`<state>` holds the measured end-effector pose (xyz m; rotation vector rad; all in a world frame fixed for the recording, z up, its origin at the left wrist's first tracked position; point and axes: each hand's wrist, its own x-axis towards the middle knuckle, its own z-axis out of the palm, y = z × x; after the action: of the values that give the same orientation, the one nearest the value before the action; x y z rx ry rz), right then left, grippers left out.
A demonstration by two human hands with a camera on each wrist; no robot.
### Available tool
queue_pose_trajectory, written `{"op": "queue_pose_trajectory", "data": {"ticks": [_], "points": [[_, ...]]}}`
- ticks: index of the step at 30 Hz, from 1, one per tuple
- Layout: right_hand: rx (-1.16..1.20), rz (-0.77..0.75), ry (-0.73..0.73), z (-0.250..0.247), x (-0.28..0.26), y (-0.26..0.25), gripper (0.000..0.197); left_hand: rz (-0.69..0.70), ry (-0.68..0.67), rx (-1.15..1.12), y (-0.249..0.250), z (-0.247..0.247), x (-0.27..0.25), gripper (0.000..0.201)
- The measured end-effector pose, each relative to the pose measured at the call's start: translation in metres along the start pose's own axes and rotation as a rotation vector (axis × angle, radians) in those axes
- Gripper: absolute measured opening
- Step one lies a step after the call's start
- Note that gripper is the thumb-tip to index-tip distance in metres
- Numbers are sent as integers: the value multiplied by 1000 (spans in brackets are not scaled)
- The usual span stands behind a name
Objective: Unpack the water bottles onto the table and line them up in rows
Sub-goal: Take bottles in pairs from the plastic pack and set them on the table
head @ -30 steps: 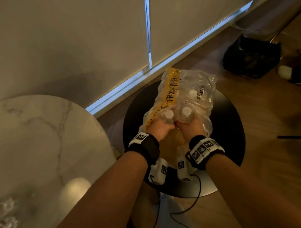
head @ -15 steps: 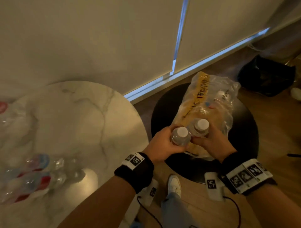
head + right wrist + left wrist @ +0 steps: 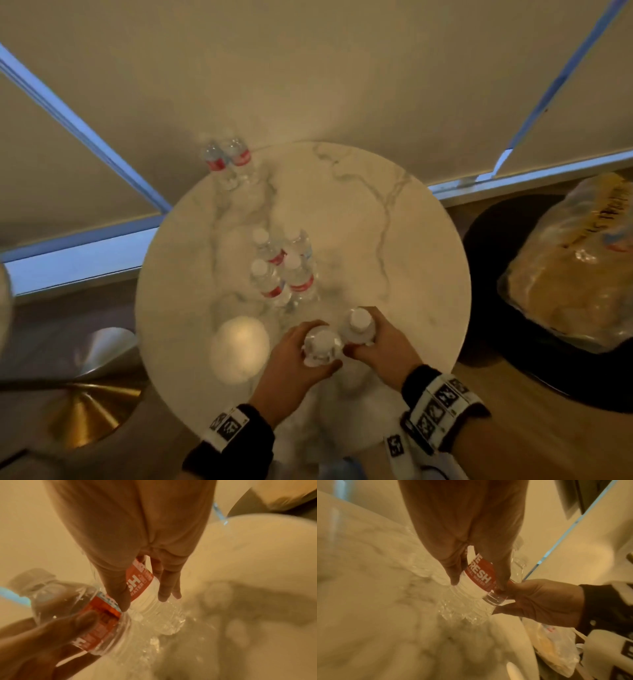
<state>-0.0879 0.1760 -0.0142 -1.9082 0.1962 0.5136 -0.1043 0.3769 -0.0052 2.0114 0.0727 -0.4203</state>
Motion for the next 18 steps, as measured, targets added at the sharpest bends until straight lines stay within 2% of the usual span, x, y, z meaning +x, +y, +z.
{"op": "queue_pose_trajectory", "data": {"ticks": [4, 8, 11, 14, 16, 18], "points": [[-2, -42, 5, 59, 26, -31, 56, -50, 173, -40, -38, -47, 5, 63], [-20, -37, 79, 83, 45, -50, 59, -34, 213, -121, -43, -66, 26, 60], [-37, -3, 111, 89, 50, -52, 67, -18, 209, -127, -46, -68, 37, 60], [-82, 46, 81, 86, 50, -45, 76, -46, 220, -130, -53, -65, 37, 63], [-137, 72, 46, 78, 47, -38, 82, -93, 211, -102, -58, -63, 33, 73], [-203, 104, 24, 65, 39, -32, 73, -198, 200, 70, -65, -61, 25, 86]]}}
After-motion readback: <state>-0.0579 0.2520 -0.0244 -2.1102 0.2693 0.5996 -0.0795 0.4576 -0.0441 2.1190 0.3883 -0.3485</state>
